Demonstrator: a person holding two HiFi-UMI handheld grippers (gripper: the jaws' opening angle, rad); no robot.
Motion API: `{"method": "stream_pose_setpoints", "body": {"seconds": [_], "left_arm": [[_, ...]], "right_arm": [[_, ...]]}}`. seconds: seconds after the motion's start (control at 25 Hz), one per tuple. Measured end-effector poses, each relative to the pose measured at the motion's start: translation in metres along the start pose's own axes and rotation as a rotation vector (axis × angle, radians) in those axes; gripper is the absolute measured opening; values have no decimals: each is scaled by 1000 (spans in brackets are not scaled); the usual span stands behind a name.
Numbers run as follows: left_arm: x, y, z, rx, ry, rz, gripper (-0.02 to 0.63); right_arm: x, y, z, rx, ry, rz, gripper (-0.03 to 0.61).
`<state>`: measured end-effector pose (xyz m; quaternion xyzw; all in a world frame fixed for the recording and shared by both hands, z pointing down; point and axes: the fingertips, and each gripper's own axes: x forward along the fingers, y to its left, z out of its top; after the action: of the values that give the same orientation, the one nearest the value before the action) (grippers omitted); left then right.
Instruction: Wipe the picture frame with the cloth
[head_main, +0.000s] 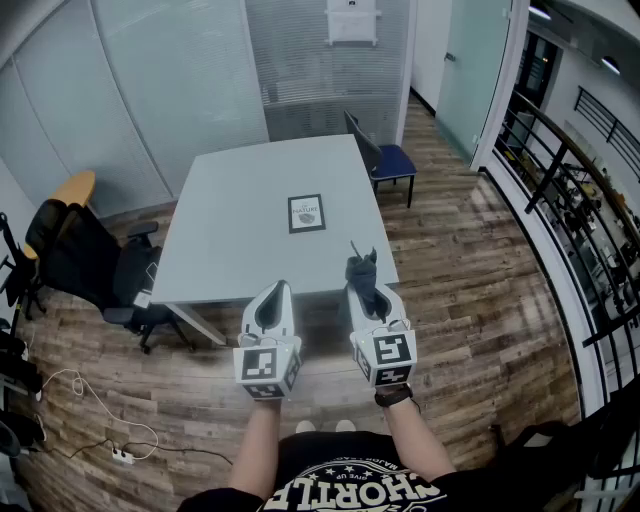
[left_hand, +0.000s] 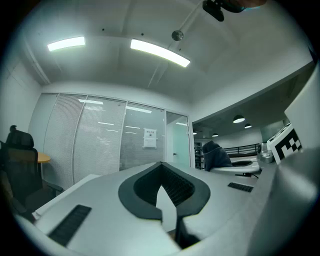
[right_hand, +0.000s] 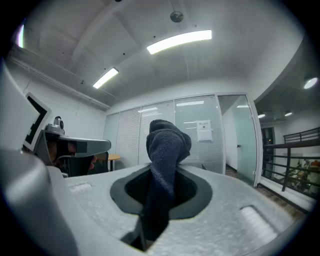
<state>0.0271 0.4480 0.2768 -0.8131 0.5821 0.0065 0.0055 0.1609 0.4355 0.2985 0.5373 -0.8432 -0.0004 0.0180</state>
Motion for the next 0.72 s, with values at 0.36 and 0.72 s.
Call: {"method": "stream_pose_setpoints", "body": {"seconds": [0.36, 0.72], "left_arm": [[-16, -14, -31, -14, 50, 30, -3], [27, 22, -58, -59, 88, 36, -3]], "right_arm": [[-7, -13, -27, 103, 55, 10, 69], [54, -7, -58, 159, 113, 11, 69]]}}
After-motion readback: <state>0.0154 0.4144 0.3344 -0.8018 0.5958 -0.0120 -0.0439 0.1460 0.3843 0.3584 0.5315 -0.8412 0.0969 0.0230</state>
